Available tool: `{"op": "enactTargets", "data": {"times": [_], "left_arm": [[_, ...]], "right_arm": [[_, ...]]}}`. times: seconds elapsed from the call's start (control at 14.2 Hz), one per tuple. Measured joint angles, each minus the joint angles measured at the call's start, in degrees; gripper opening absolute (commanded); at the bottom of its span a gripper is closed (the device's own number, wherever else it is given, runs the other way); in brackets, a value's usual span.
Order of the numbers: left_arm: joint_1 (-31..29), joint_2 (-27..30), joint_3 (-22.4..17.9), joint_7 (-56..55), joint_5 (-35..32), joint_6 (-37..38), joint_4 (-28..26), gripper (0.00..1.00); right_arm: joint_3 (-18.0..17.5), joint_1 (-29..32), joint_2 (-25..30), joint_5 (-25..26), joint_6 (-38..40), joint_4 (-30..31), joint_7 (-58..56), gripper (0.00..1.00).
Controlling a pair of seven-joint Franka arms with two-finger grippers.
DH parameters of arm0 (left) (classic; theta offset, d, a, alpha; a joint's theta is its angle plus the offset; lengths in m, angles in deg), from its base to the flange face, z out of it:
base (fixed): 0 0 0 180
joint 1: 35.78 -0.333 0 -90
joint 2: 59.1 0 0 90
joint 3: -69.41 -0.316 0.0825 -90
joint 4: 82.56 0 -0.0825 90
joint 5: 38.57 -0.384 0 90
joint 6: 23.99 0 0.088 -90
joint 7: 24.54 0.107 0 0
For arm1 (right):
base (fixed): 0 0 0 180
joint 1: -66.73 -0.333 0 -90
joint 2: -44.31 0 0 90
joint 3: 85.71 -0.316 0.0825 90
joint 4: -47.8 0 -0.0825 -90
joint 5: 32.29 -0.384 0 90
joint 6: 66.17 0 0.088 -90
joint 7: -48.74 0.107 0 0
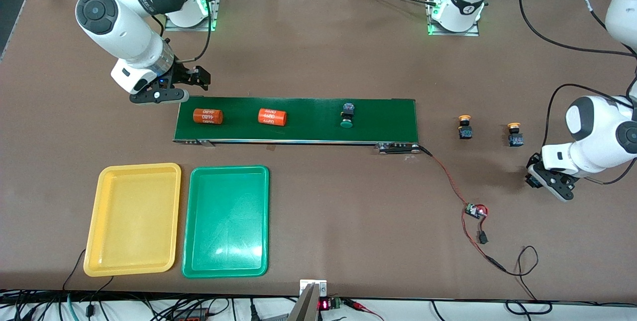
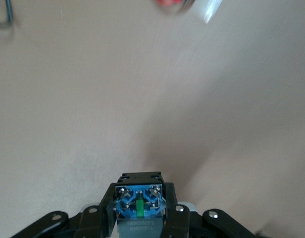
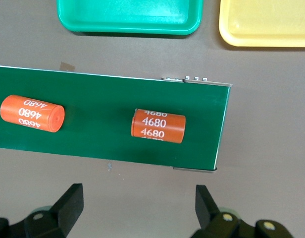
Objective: Sort buttons by color to trays
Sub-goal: 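Place the blue-bodied button on the belt with the left gripper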
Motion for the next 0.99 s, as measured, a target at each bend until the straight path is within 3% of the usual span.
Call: {"op": "enactTargets", "data": {"times": [0.28,0.57,0.99], "left_arm": [[5.57,10.87,2.47,-9.6,5.54,2.54,-8.93,0.0],[17.47,19.7,2.72,-24.48,13.23,12.14,-11.68,0.0],[32.48,22.01,2.72,-48.45,21.67,13.52,-16.99,0.0]], "right_arm": [[-0.02,-0.19,-0.02,0.0,0.06,-0.01,0.0,1.0],[-0.11,-1.4,-0.09,0.0,-0.01,-0.6,3.17,1.0],[0.15,-3.19,-2.83,0.0,0.02,-4.04,6.27,1.0]]}}
